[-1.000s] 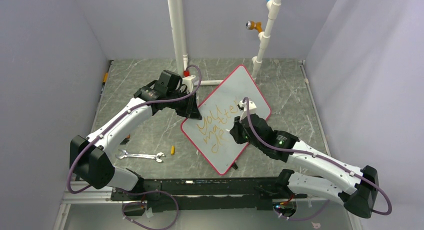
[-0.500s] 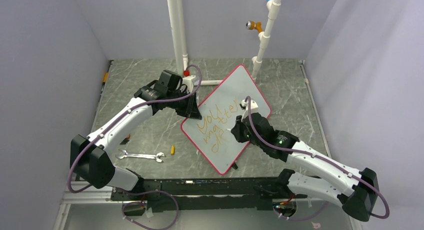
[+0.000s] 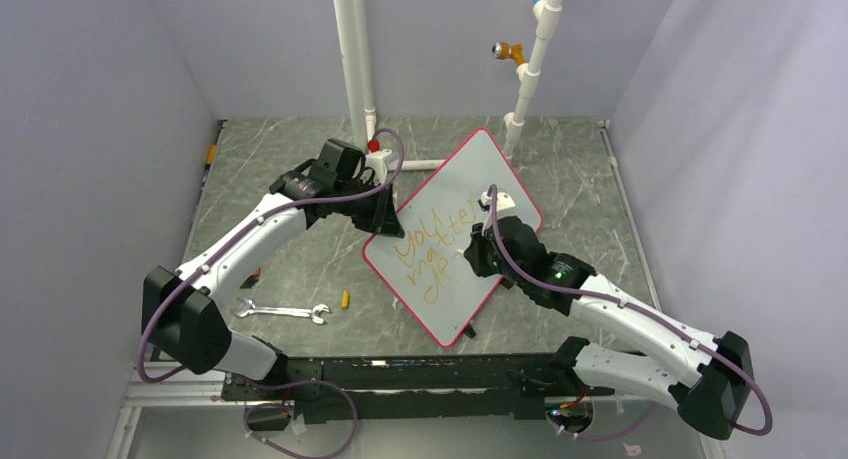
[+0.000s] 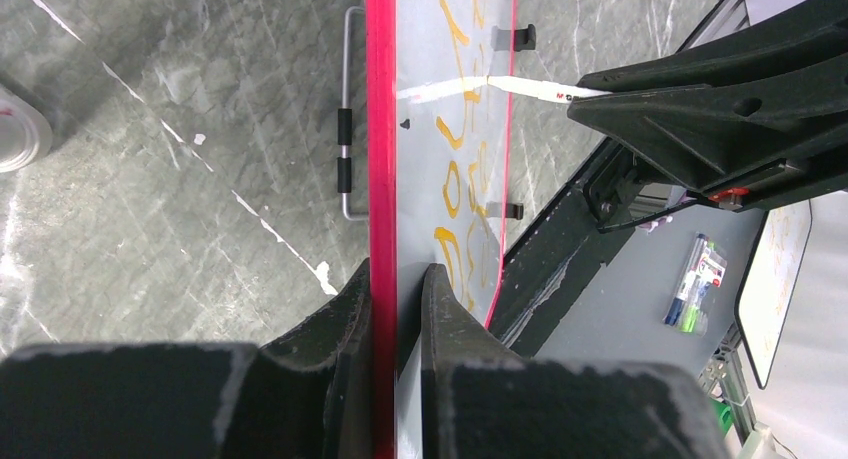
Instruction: Write a sentence on the whiteboard
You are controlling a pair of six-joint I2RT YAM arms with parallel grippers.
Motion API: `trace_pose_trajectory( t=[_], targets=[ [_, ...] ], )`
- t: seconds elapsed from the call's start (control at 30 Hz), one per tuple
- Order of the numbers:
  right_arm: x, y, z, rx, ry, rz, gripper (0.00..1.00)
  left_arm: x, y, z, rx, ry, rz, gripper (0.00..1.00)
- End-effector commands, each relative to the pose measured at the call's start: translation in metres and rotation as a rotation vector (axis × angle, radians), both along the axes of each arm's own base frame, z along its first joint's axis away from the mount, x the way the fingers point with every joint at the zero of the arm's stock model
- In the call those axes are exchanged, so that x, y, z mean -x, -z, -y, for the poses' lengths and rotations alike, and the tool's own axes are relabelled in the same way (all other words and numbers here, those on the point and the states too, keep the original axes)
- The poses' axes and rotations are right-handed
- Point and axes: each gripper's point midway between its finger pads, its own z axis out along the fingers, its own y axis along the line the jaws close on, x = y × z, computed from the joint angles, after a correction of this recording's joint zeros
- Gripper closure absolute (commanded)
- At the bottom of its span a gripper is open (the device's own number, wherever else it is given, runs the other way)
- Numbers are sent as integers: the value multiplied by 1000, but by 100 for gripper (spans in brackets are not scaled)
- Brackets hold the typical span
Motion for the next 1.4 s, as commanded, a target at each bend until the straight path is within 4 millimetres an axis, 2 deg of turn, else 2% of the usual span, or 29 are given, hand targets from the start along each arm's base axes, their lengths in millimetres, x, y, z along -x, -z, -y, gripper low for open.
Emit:
trace_pose_trajectory(
  t=[0.0, 0.27, 0.47, 0.67, 0.9, 1.07, 1.37],
  targets=[
    [-6, -19, -21, -66, -63, 33, 100, -41, 12, -36, -198, -121, 155, 100],
    [3, -12, -33, -104, -119, -4, 100, -42, 13, -37, -199, -125, 154, 100],
    [9, -9, -34, -108, -140, -22, 100, -42, 14, -37, -200, -124, 152, 100],
    [15, 4, -28, -97, -136, -51, 100, -42, 14, -37, -200, -126, 154, 100],
    [30, 28, -21, -94, -134, -115, 100, -42, 12, -38, -202, -130, 159, 100],
    [39, 35, -15, -97, -122, -138, 100, -42, 12, -37, -201, -128, 156, 100],
    [41, 51, 3, -28, -51, -175, 100, -41, 12, -38, -200, -130, 158, 100]
  ],
)
